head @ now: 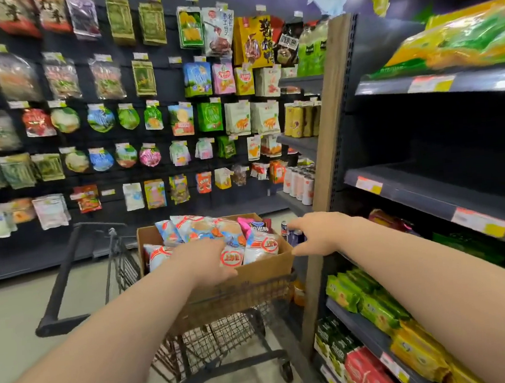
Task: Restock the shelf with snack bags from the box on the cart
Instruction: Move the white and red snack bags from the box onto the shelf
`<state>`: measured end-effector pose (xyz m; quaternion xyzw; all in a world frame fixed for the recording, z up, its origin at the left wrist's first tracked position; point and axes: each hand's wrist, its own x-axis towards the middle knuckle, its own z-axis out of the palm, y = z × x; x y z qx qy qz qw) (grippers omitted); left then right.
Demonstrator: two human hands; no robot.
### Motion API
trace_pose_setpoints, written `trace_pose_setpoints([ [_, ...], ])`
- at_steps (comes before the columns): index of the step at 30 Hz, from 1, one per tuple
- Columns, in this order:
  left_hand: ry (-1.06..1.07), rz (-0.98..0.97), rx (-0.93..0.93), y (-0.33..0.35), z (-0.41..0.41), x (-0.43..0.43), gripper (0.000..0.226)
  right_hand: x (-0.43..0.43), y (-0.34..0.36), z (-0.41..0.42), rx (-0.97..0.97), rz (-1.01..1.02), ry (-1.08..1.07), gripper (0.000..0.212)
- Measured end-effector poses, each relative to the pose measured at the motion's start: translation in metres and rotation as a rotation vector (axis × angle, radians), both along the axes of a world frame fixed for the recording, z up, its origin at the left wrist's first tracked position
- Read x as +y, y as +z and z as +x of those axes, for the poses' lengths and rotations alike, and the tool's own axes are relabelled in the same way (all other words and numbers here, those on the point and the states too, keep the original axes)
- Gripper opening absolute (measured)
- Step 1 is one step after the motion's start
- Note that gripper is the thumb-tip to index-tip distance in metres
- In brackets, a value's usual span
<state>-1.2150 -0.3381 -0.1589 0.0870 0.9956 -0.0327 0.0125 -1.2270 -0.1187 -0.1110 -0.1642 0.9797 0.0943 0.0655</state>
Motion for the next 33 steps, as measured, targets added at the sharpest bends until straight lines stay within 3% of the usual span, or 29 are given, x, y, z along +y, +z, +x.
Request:
trace_pose_setpoints([
  [18, 0.172, 0.068, -0.084, -0.049, -0.168, -0.011, 0.074, 0.014, -0.057, -0.207, -0.158, -0.052, 0.104, 0.064],
  [33, 0.259, 0.105, -0.168, -0.092, -0.325, -0.122, 0.076, -0.076, -0.097, -0.348, -0.214, -0.083, 0.025, 0.063],
])
